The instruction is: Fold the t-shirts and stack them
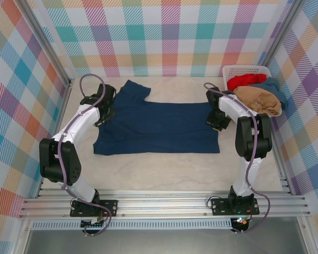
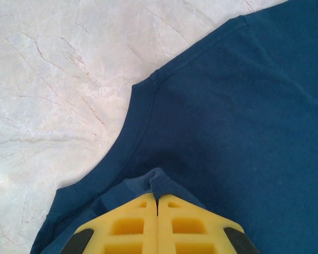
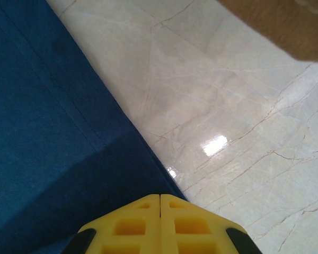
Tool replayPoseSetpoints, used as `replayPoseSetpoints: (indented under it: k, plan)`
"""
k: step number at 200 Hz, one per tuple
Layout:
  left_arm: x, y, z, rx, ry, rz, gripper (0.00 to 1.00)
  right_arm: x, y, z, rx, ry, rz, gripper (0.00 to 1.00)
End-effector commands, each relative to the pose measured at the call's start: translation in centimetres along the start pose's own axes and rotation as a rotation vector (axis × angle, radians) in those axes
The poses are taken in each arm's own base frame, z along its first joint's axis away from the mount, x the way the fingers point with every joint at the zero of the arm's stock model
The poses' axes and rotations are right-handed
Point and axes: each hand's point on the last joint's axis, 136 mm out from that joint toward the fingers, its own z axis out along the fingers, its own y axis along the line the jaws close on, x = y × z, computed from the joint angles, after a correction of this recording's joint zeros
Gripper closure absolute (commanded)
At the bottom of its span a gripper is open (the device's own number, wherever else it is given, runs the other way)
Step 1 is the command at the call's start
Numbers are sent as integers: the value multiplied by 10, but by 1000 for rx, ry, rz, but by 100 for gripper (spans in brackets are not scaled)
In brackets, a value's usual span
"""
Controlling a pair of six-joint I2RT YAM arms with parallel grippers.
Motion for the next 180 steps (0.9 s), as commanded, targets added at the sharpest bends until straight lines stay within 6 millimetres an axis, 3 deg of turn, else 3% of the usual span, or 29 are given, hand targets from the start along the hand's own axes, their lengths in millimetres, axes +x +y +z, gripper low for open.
replayPoseSetpoints:
  k: [1, 135, 156, 169, 180]
  plan:
    - [-12, -7, 3, 21, -17, -1, 100, -6, -4, 1, 27, 2, -9, 100]
    - [-18, -21, 19, 19, 5, 23, 100, -13, 3, 5, 29, 4, -42, 100]
    - [-21, -26, 22, 32, 14, 28, 100, -20, 6, -1, 10, -17, -54, 88]
    - [-21, -31, 25, 60, 43, 18, 85, -25, 9, -10, -9, -36, -62, 76]
    - [-24, -36, 23, 83, 54, 2, 62, -29, 10, -21, -25, -56, -63, 67]
